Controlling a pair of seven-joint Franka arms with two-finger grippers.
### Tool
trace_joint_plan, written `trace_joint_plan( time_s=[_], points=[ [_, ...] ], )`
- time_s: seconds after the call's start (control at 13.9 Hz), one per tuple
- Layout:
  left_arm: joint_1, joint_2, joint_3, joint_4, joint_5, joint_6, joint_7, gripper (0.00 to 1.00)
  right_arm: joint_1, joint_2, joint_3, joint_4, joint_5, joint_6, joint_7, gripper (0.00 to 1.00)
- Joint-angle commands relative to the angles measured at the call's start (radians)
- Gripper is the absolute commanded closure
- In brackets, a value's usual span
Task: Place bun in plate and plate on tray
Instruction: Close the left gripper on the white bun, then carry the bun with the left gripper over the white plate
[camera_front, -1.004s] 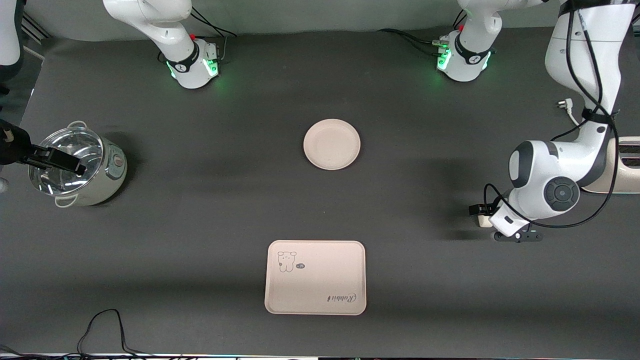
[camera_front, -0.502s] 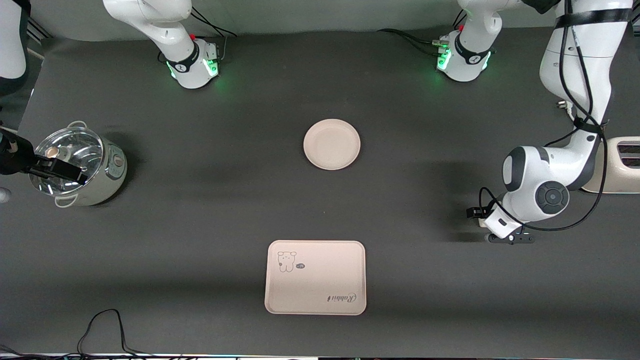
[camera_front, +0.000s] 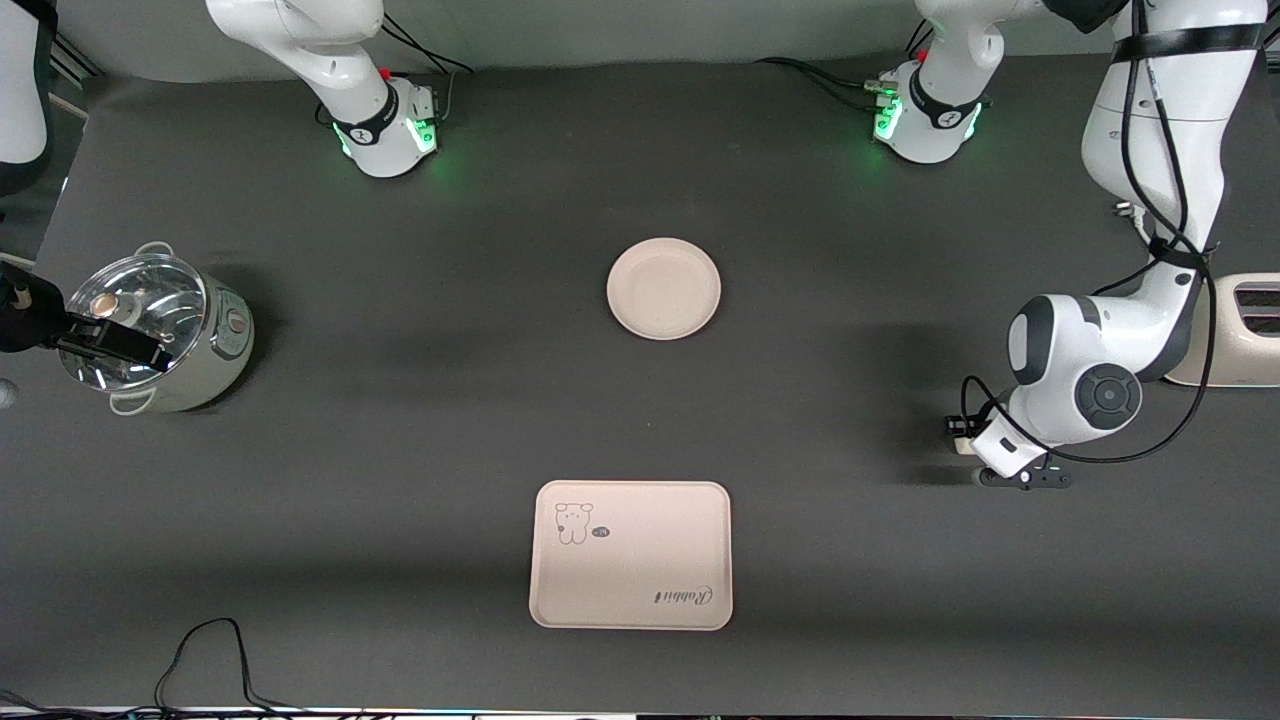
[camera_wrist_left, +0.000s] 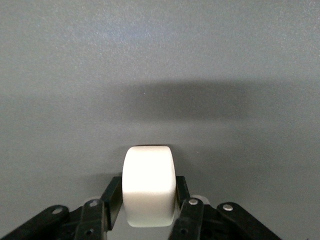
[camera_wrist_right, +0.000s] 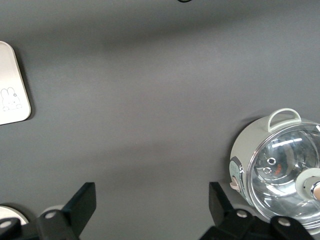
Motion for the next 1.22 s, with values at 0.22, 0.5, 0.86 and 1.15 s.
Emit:
trace_joint_plan(
  time_s=[0.22,0.5,0.86,1.15],
  points=[
    [0.001,-0.043,0.001,0.003,0.000,-0.024,0.025,0.63,0.002,0.012,-0.004,0.015,0.017,-0.001,0.006,0.00],
    [0.000,-0.053,0.001,0.003,0.002,-0.034,0.024,0.70,-0.001,0.014,-0.004,0.017,0.017,0.000,0.004,0.00],
    [-0.054,-0.229,-0.002,0.010,0.000,-0.270,-0.015,0.70,0.001,0.014,-0.004,0.018,0.018,0.002,0.006,0.00],
    [-0.101,-0.373,-0.112,0.015,-0.009,-0.442,-0.190,0.68,-0.001,0.014,-0.004,0.019,0.018,0.004,0.006,0.00]
  ],
)
